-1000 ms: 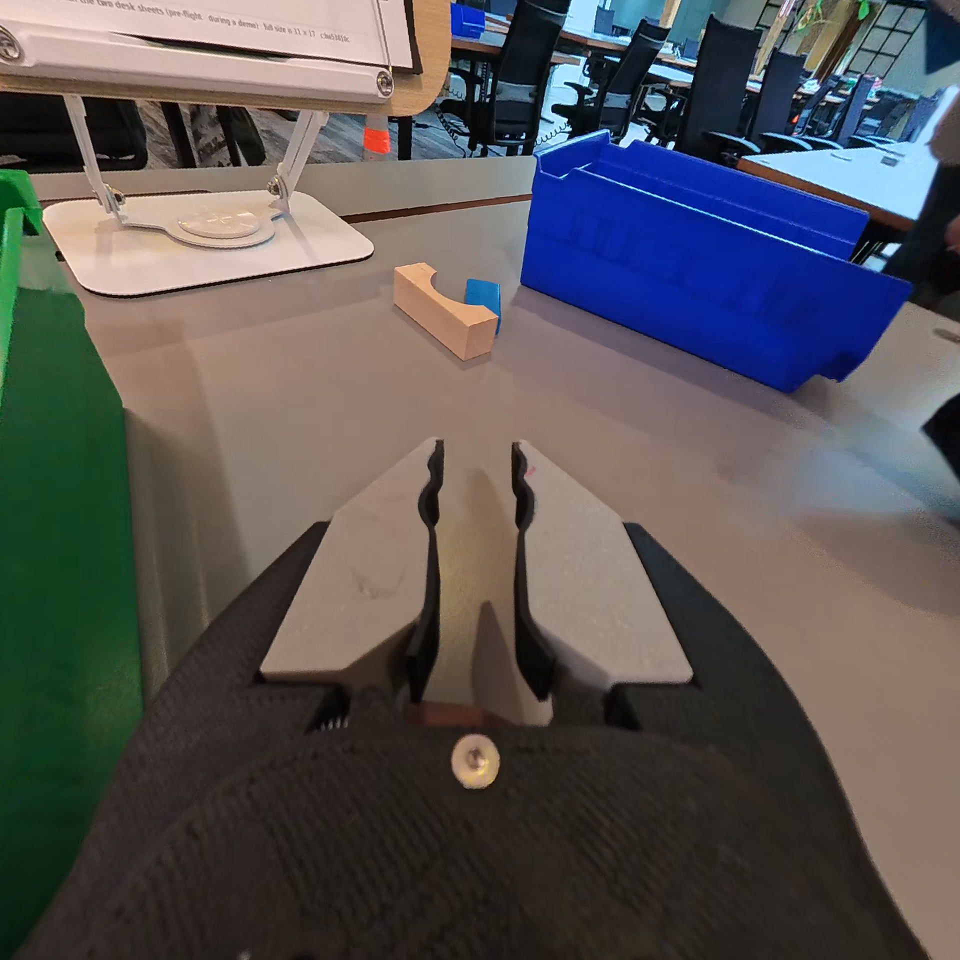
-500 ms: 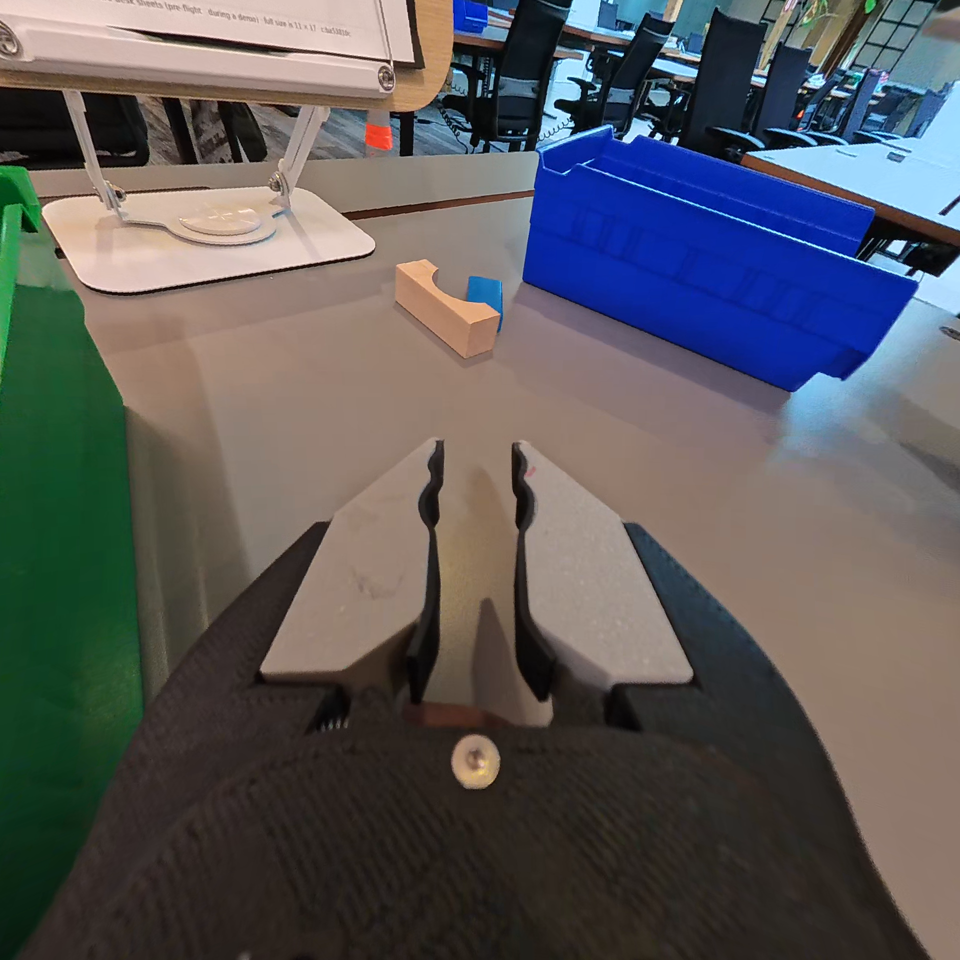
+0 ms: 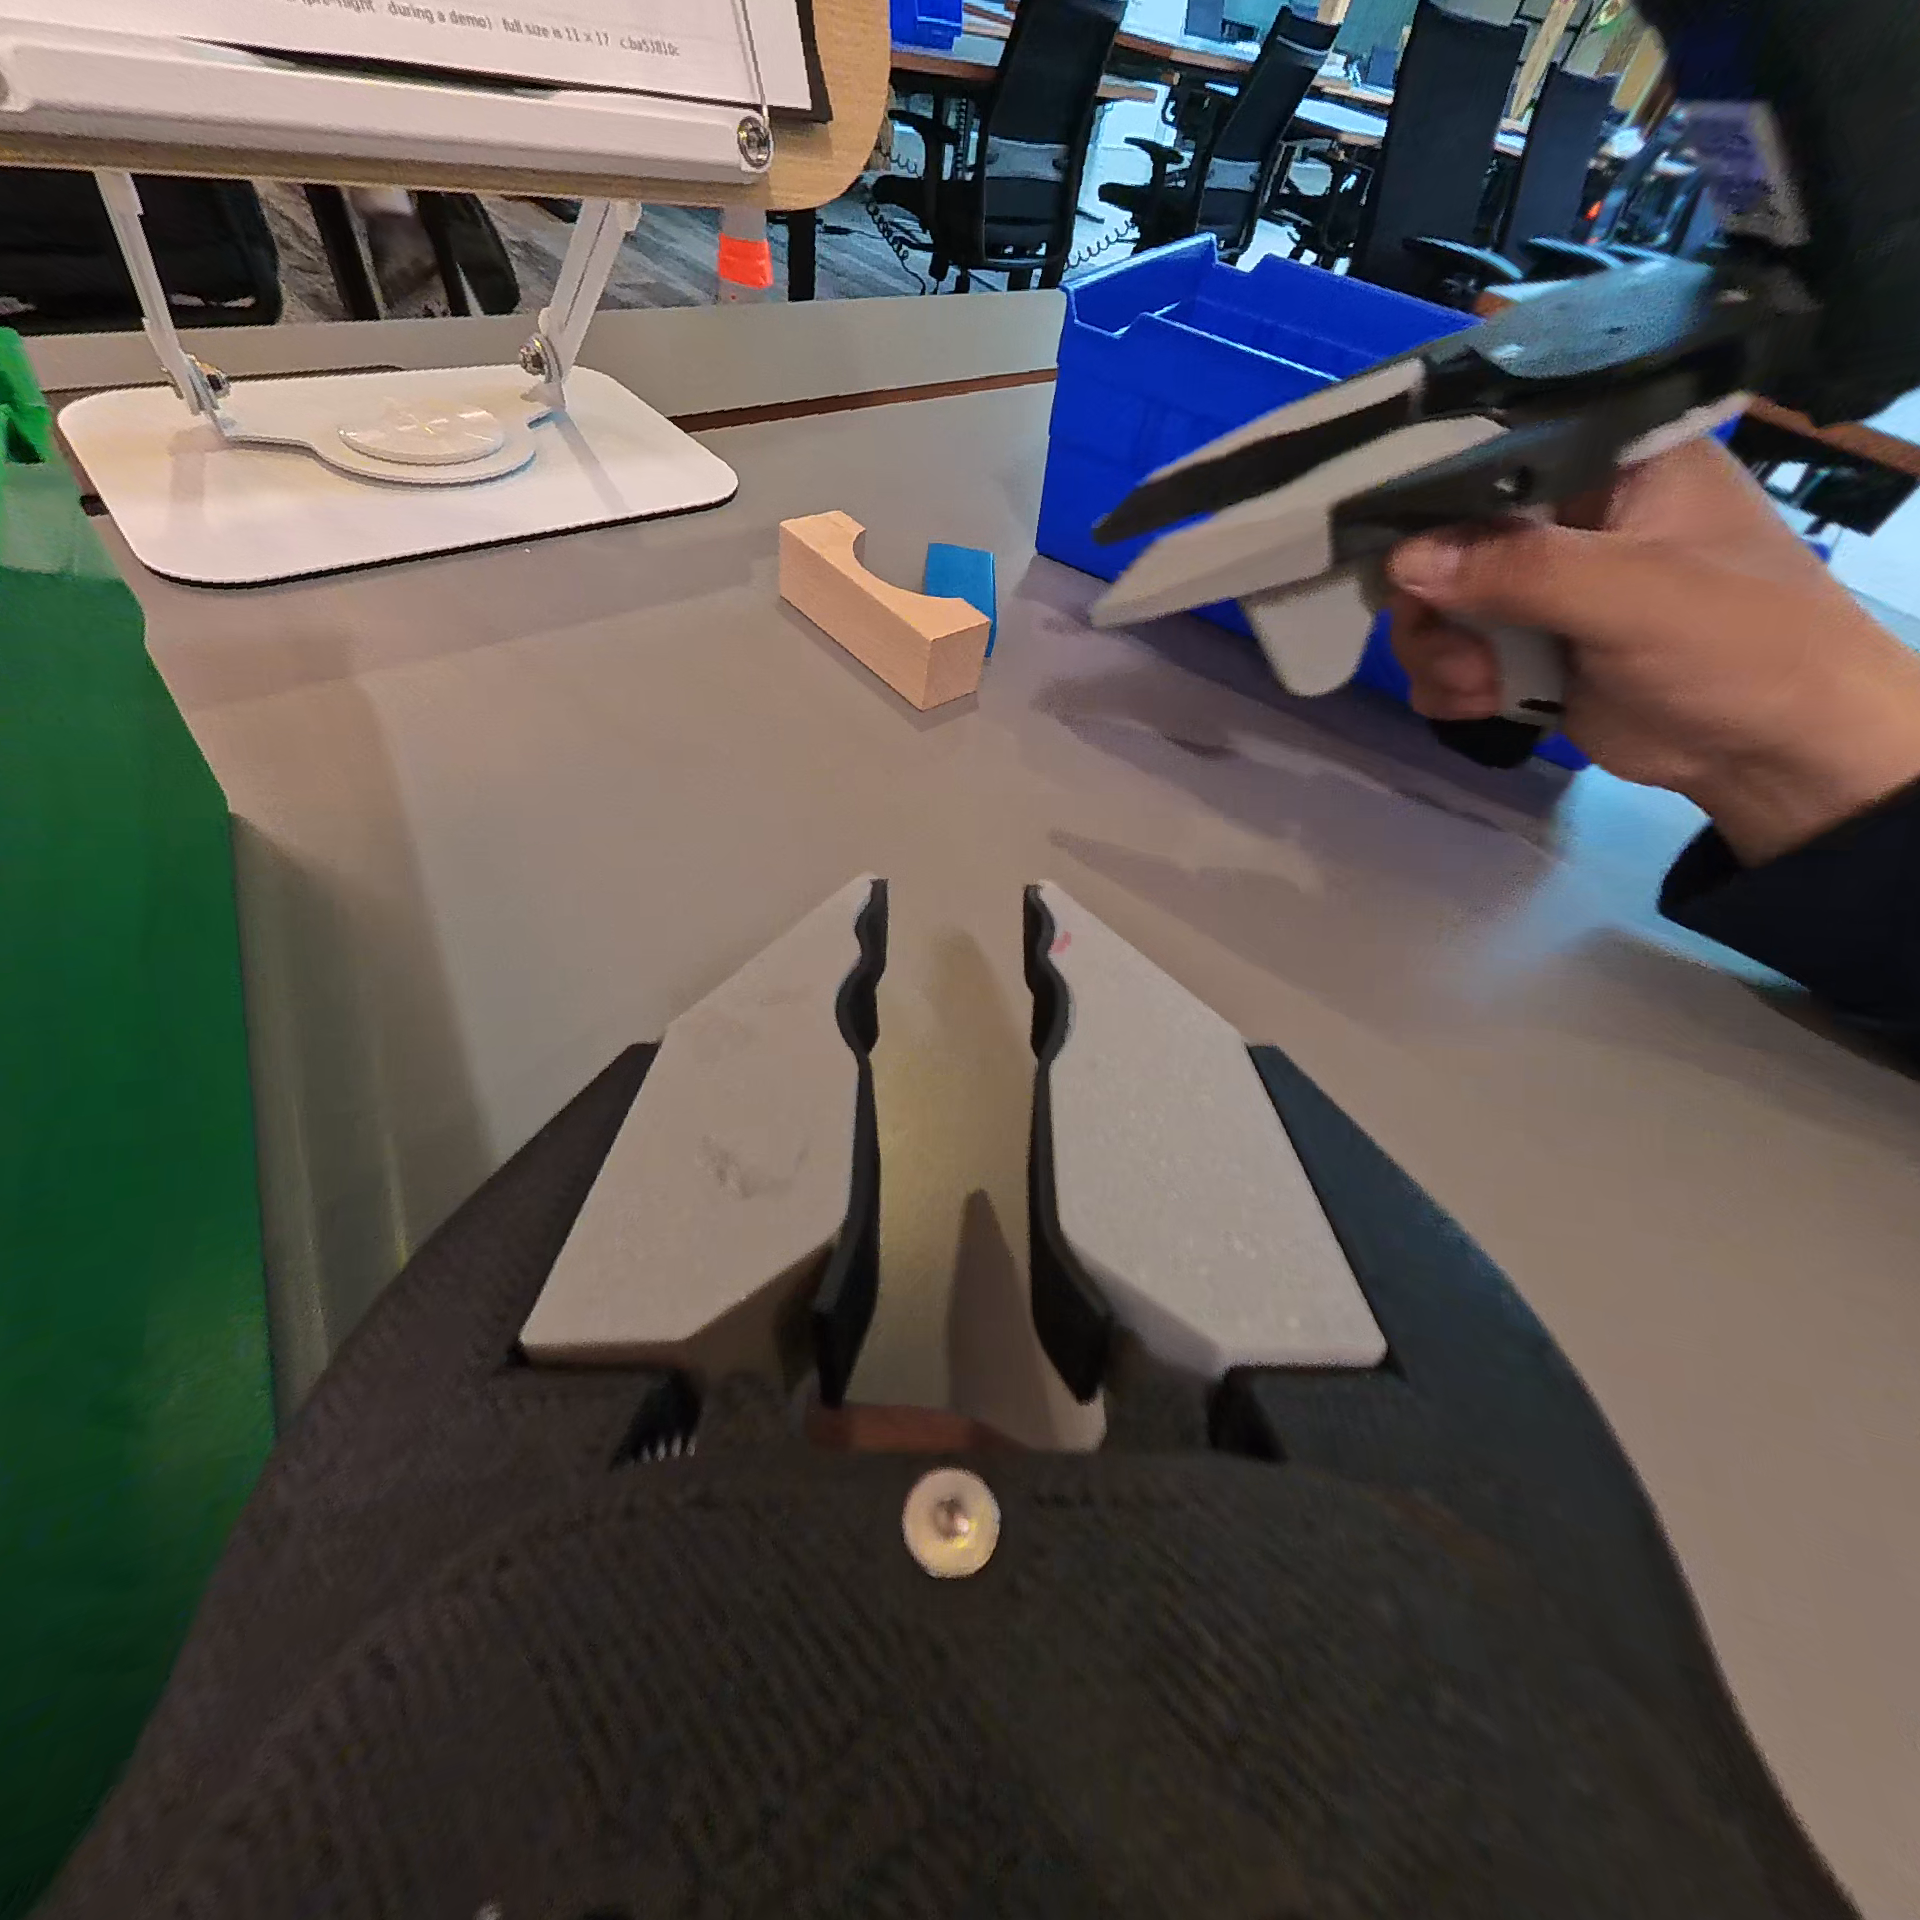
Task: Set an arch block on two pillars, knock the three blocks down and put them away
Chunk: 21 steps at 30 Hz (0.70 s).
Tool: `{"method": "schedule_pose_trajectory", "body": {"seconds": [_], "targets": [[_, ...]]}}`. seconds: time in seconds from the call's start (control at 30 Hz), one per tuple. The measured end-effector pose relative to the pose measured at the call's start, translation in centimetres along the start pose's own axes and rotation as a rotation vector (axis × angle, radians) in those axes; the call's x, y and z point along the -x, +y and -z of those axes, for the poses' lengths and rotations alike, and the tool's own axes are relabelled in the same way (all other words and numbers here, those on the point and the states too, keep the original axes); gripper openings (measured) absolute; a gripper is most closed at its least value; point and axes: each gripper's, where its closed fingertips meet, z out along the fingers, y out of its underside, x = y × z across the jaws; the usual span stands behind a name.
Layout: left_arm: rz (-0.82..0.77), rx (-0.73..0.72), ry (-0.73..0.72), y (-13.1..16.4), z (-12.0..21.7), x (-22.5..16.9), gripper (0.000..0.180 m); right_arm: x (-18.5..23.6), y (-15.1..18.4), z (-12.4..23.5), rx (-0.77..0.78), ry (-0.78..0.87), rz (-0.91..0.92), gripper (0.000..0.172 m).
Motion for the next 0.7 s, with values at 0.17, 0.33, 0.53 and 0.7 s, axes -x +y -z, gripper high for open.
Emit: {"method": "schedule_pose_trajectory", "body": {"seconds": [0.17, 0.33, 0.53, 0.7], "targets": [[-0.014, 0.005, 0.003, 0.1, -0.1, -0.2, 0.023, -1.4, -0.9, -3.4, 0.058, 0.119, 0.026, 0.058], [-0.009, 0.005, 0.009, 0.1, -0.1, -0.3, 0.024, -2.0, -2.3, -5.6, 0.12, 0.189, 0.022, 0.051], [-0.028, 0.012, 0.011, 0.2, -0.1, -0.5, 0.024, -1.6, 1.0, -9.1, 0.427, 0.17, 0.038, 0.02], [-0.027, 0.005, 0.016, 0.1, 0.0, -0.6, 0.024, -1.1, 0.7, -8.5, 0.413, 0.182, 0.139, 0.014]]}}
